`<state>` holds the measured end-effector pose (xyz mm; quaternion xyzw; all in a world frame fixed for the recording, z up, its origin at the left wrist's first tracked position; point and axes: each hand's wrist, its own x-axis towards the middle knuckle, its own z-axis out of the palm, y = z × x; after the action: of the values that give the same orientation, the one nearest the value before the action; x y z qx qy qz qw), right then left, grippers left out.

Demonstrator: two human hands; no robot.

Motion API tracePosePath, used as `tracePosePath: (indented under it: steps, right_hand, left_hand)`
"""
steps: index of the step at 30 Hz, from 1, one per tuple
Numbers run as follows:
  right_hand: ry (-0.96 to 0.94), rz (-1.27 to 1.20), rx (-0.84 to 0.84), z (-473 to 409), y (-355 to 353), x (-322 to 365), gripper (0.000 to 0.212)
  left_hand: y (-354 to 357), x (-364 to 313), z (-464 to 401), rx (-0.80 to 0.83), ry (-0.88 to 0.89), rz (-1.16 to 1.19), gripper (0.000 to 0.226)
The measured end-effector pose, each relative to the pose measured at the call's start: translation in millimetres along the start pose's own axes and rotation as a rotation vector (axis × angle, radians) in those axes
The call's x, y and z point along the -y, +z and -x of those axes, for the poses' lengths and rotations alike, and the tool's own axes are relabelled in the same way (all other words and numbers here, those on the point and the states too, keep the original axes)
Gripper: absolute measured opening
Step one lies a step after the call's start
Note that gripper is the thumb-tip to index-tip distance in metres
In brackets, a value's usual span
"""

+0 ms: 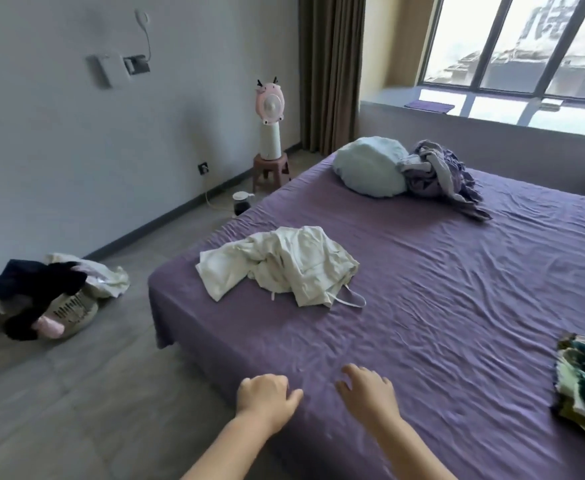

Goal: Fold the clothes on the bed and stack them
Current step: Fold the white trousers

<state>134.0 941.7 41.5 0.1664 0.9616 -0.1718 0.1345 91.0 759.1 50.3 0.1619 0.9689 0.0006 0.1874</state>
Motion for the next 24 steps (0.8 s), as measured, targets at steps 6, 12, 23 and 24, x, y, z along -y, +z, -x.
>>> tracePosePath:
  steps: [6,12,23,24]
  right_hand:
    - [-0.051,-0.02,0.053,-57,-5,19,0.033]
    - [-0.06,-0.051,0.075,-136,-21,23,0.023]
    - [-0.102,0.021,0.175,-251,-35,33,0.019]
    - [-0.106,0.027,0.172,-260,-36,33,0.021]
  left_hand:
    - [-13,17,-40,0.044,-0.054,0.014,0.049]
    - [-41,20,-120,0.079,-0.1,0.005,0.048]
    - [-56,29,-218,0.167,-0.152,0.032,0.047]
    - [-57,31,-228,0.177,-0.152,0.036,0.047]
